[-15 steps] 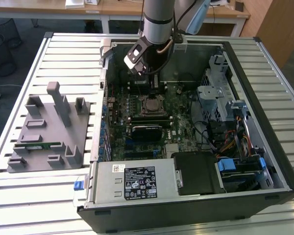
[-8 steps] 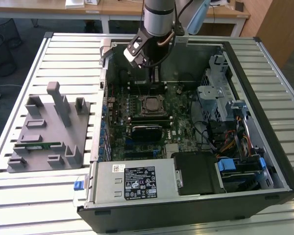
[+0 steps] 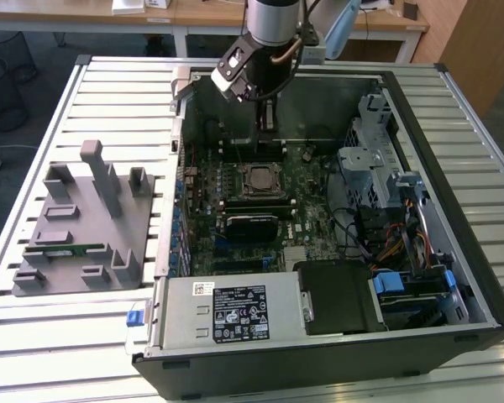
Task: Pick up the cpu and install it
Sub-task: 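Install the first cpu locking lever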
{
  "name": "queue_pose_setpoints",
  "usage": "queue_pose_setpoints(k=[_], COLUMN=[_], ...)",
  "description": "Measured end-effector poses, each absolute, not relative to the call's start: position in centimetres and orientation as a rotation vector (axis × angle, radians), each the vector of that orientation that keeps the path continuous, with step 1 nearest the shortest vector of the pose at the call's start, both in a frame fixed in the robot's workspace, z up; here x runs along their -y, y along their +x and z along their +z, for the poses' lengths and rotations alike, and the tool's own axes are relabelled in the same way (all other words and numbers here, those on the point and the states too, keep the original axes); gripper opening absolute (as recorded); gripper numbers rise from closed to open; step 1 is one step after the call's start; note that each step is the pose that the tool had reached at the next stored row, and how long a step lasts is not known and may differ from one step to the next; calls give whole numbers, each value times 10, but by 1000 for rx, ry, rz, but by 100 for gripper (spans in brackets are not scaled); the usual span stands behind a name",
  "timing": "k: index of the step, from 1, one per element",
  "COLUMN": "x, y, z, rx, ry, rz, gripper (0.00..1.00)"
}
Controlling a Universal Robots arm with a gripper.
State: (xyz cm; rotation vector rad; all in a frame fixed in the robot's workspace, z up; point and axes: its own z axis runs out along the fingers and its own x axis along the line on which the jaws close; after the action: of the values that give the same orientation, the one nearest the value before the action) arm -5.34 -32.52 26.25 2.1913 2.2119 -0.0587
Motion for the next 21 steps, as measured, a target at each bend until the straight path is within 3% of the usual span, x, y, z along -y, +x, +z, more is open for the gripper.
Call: queue_pose_setpoints(k=[21], x=[328], y=[-55], z=[262], rx=[-2471], ry=[1886], rz=[-53], gripper=[11])
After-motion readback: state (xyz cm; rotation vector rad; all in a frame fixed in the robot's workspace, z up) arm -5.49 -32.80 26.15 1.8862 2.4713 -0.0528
